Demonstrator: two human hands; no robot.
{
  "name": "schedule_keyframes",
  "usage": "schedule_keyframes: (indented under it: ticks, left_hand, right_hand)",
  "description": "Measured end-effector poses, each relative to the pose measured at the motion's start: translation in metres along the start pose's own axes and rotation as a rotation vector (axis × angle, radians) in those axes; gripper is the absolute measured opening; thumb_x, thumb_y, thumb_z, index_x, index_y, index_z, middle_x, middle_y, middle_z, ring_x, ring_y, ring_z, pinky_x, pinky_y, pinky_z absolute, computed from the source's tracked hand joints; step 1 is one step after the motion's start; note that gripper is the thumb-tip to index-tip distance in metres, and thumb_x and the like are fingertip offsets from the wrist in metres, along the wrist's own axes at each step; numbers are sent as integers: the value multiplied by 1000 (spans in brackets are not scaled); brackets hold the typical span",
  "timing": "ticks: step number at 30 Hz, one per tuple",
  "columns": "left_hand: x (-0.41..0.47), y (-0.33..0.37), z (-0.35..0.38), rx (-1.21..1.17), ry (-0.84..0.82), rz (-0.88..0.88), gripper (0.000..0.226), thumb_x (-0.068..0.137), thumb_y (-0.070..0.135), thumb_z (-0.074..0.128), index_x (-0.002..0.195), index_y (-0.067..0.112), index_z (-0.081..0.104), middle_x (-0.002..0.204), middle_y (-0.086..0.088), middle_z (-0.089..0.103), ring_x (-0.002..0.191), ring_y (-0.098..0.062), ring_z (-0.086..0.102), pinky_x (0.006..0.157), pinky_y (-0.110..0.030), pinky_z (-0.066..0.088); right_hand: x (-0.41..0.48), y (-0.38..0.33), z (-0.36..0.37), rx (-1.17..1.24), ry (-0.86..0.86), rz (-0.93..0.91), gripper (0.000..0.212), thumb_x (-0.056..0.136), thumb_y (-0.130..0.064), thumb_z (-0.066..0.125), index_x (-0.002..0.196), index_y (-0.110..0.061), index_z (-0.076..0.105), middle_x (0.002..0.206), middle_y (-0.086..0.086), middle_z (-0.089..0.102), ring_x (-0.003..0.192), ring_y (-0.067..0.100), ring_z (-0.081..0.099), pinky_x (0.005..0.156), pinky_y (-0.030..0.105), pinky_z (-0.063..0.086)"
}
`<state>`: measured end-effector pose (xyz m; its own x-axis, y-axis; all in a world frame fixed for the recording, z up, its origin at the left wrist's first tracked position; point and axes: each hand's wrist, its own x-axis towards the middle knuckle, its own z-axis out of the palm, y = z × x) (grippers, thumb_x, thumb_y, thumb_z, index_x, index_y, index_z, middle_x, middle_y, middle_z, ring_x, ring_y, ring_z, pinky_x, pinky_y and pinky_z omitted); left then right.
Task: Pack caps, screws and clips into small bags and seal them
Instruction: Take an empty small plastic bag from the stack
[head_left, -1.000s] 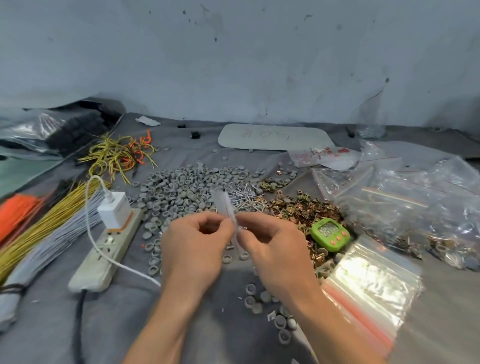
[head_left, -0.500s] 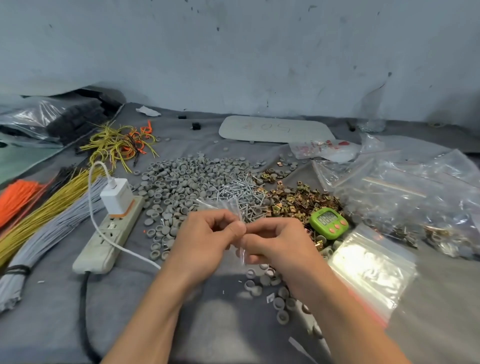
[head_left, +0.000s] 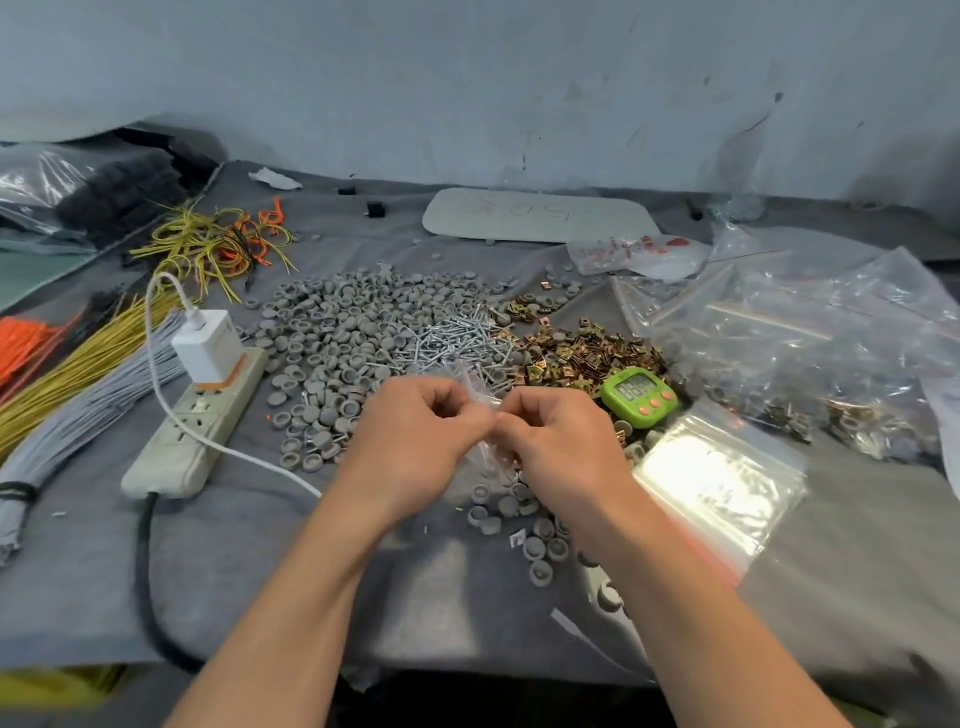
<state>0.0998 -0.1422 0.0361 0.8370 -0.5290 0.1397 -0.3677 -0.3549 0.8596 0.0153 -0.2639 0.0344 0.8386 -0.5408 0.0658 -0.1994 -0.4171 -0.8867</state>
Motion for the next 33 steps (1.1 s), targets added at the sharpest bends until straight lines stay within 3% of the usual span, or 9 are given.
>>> schedule_keyframes:
  ticks: [5,8,11,14,17,21,24,29,33]
  left_hand:
    - [-7,18,8,384,276,-77,22,64,50,60,58,29,67,43,5,52,48,-15,49,50,-28,35]
    - [-17,21,8,559,411,-107,28,62,50,54,54,24,61,45,7,50,48,-17,44,52,-28,31]
    - [-24,20,8,589,511,-114,29,69,48,56,54,24,56,45,11,44,46,-7,31,50,-24,22]
    - [-20,20,7,522,522,-136,32,76,54,50,61,30,64,46,10,42,47,-13,30,51,-27,23]
    - [-19,18,4,470,430,-111,14,81,51,54,73,56,63,44,4,47,47,-14,41,49,-23,27]
    - [-18,15,4,494,482,-88,25,79,49,61,63,30,67,44,4,47,47,-14,41,49,-21,24]
    - [-17,11,6,470,398,27,35,86,47,63,62,22,58,53,5,52,58,-25,49,54,-33,30]
    - [-14,3,3,410,261,157,23,92,40,64,72,32,56,58,15,50,57,-6,47,53,-26,30]
    - [-18,2,10,442,139,220,20,92,35,69,76,33,58,66,15,54,64,-11,52,60,-29,33]
  right_hand:
    - [-2,-1,9,-198,204,-41,29,93,-19,65,65,-22,59,60,-8,58,58,4,49,51,15,32]
    - [3,-2,-2,-158,392,-56,30,97,-27,65,69,-25,57,62,-12,55,61,1,51,54,10,34]
    - [1,-2,-3,-119,413,-116,30,98,-29,67,69,-29,60,60,-15,57,69,-11,55,57,6,37]
    - [0,-1,0,-63,344,-116,25,98,-28,68,73,-25,69,61,-10,65,62,0,61,54,12,42]
    - [-4,-3,0,-33,301,-104,25,97,-28,69,72,-25,70,59,-11,67,59,2,64,52,14,44]
    - [-19,-8,8,-188,508,-297,23,84,-15,77,73,-23,57,57,-12,52,61,10,54,51,16,36]
    - [-25,-8,19,-197,406,-436,22,82,-6,73,72,-18,57,60,-6,52,58,16,44,54,25,39]
    - [-15,-9,6,-53,198,-233,37,85,-1,66,103,-29,81,80,-13,76,73,4,66,71,19,53]
    - [-4,-2,3,-62,-55,-18,34,76,-4,59,99,-21,79,63,-15,59,56,0,51,53,11,36]
